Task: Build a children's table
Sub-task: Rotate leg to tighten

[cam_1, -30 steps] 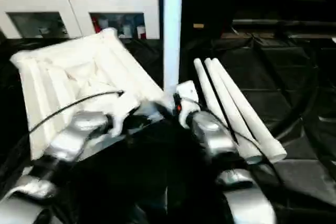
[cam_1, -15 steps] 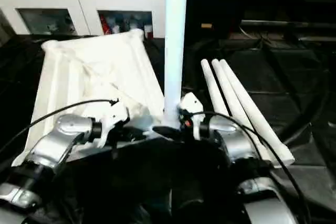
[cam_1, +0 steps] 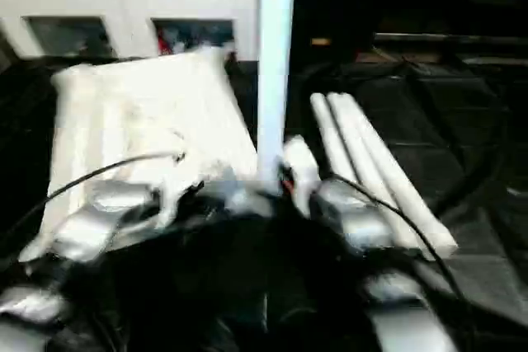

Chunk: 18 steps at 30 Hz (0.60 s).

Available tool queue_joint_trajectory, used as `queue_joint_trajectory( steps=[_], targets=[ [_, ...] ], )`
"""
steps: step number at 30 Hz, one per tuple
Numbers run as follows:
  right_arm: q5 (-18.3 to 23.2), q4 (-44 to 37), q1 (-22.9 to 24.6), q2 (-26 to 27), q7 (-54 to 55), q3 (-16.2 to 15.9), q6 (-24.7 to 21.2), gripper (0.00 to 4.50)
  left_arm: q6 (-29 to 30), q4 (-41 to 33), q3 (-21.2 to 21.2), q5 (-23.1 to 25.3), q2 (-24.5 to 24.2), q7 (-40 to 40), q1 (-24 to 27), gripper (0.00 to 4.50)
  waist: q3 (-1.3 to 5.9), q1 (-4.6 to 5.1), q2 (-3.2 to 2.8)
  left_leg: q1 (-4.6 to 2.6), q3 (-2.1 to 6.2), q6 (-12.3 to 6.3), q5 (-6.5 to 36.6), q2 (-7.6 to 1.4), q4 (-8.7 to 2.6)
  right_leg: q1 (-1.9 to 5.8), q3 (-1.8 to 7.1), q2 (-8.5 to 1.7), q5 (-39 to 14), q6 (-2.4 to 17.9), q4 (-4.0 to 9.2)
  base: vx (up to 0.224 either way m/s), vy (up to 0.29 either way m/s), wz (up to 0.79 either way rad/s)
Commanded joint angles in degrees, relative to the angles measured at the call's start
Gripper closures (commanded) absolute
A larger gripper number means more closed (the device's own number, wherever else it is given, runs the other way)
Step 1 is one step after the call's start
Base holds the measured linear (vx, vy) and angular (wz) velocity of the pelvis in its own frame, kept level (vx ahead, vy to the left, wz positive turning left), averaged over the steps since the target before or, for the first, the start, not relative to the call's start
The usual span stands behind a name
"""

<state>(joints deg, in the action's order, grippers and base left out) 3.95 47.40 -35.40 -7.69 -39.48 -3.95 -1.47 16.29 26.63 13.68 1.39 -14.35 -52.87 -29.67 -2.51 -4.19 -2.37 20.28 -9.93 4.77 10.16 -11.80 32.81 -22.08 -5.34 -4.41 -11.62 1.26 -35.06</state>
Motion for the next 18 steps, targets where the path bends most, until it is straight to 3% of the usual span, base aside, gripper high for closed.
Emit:
queue_joint_trajectory(
  steps=[1, 6, 12, 14, 18],
  targets=[
    [-1.28, 4.36, 0.29, 2.32, 5.81, -0.20, -1.78, 1.76, 0.15, -0.81, -1.23, -2.02, 2.86, 2.76, -1.97, 4.50, 2.95, -0.18, 0.70, -0.18, 0.34, -1.50, 13.36, -1.27, -3.55, 2.41, 3.17, -4.37, -19.46, 9.47, 5.63, 0.000, 0.000, 0.00],
    [1.04, 9.13, -3.45, 7.53, 16.44, 3.60, -2.47, 1.76, 2.29, 1.85, -1.69, -0.02, 7.38, 11.41, -4.62, 4.50, 3.14, -0.13, 0.46, -0.24, 0.38, -1.44, 11.77, -1.40, -3.64, 2.34, 3.13, -4.12, -15.19, 10.41, 5.13, 0.000, 0.000, 0.00],
    [-2.03, 11.66, -4.92, 11.19, 16.99, 0.80, 1.91, 1.76, 1.75, 1.66, -0.42, 0.58, 9.28, 12.30, -5.01, 4.50, 3.37, -0.47, 0.62, 0.27, 0.26, -2.96, 9.07, -1.31, -3.35, 2.62, 3.11, -4.19, -9.47, 11.42, 4.52, 0.000, 0.000, 0.00],
    [-0.92, 11.27, -4.41, 11.29, 12.82, 1.34, 2.40, 1.21, 0.90, 0.92, 0.19, 0.37, 8.31, 10.58, -4.33, 4.50, 3.34, -0.54, 0.64, 0.31, 0.25, -3.46, 9.18, -1.32, -3.40, 2.71, 3.11, -4.15, -9.27, 11.39, 4.52, 0.000, 0.000, 0.00],
    [-1.41, 10.65, -4.28, 10.02, 10.19, 0.75, 3.43, 0.85, -0.49, -0.39, 0.95, 0.05, 6.63, 7.40, -3.05, 4.50, 3.24, -0.36, 0.59, 0.38, 0.30, -3.60, 10.21, -1.40, -3.50, 2.71, 3.07, -4.26, -10.90, 11.20, 4.71, 0.000, 0.000, 0.00]
  ],
)
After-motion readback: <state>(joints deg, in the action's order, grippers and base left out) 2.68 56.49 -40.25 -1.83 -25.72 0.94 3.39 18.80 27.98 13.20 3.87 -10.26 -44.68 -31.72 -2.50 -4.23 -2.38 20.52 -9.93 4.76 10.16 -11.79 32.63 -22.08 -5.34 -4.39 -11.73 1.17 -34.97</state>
